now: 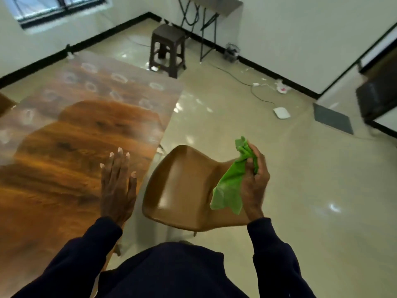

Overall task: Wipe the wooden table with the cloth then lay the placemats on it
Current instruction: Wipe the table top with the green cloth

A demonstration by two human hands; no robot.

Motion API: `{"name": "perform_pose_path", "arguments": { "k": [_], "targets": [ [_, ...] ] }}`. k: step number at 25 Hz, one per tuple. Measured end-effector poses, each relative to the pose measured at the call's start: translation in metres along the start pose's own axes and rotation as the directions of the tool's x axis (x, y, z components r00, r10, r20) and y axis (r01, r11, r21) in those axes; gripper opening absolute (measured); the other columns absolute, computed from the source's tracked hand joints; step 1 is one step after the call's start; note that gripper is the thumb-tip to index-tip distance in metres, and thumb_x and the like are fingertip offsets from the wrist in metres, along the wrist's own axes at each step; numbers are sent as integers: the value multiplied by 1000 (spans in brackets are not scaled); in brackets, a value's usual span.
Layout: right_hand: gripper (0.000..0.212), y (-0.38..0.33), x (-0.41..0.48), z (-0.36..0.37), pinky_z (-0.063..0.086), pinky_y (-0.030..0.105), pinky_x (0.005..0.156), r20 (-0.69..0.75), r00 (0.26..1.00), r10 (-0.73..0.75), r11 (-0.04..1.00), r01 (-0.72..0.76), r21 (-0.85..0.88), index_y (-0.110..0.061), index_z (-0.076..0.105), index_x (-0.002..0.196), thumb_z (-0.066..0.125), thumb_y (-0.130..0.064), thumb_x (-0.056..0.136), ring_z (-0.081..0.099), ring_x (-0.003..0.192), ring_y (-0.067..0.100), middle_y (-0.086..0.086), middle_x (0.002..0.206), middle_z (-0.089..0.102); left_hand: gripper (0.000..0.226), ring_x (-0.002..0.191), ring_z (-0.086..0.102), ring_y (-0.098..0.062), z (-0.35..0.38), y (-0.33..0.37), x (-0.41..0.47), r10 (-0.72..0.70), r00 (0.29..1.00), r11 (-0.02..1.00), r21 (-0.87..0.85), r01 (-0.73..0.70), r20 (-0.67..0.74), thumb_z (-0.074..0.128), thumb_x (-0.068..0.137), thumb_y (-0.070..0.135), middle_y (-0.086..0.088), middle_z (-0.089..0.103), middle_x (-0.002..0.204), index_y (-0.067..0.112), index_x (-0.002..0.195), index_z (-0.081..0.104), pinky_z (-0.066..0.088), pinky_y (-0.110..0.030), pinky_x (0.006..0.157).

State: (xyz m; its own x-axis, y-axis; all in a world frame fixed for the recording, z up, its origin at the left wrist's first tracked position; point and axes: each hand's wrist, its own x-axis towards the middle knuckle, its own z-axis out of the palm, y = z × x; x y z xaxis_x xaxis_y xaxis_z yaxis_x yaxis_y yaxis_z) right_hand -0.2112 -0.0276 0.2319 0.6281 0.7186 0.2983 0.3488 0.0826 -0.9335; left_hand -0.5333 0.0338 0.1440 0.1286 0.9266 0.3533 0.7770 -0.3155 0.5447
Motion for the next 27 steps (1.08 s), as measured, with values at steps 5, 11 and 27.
{"name": "perform_pose_path", "arguments": {
  "k": [5,11,27],
  "targets": [
    [35,15,15,-118,48,37,115,-232,973,-19,1000,20,5,-18,62,142,48,-7,112,60,135,13,-1,143,67,57,163,11,-28,44,87,14,126,991,988,-97,-123,34,33,110,27,-10,19,175,9,164,30,9,-59,130],
    [39,63,51,-262,45,26,115,-257,967,-7,997,-14,-77,-14,62,143,45,1,110,59,136,10,-1,144,66,59,163,9,-23,132,225,-2,141,981,976,-186,-116,129,28,111,35,-8,20,174,8,163,33,9,-56,131],
    [41,172,192,-484,42,21,118,-134,989,-57,982,31,-188,-7,57,147,43,-1,110,54,141,5,-12,149,61,45,147,18,22,330,492,20,265,847,903,-426,-52,461,41,111,33,23,35,161,27,155,48,15,-8,122]
  ]
}}
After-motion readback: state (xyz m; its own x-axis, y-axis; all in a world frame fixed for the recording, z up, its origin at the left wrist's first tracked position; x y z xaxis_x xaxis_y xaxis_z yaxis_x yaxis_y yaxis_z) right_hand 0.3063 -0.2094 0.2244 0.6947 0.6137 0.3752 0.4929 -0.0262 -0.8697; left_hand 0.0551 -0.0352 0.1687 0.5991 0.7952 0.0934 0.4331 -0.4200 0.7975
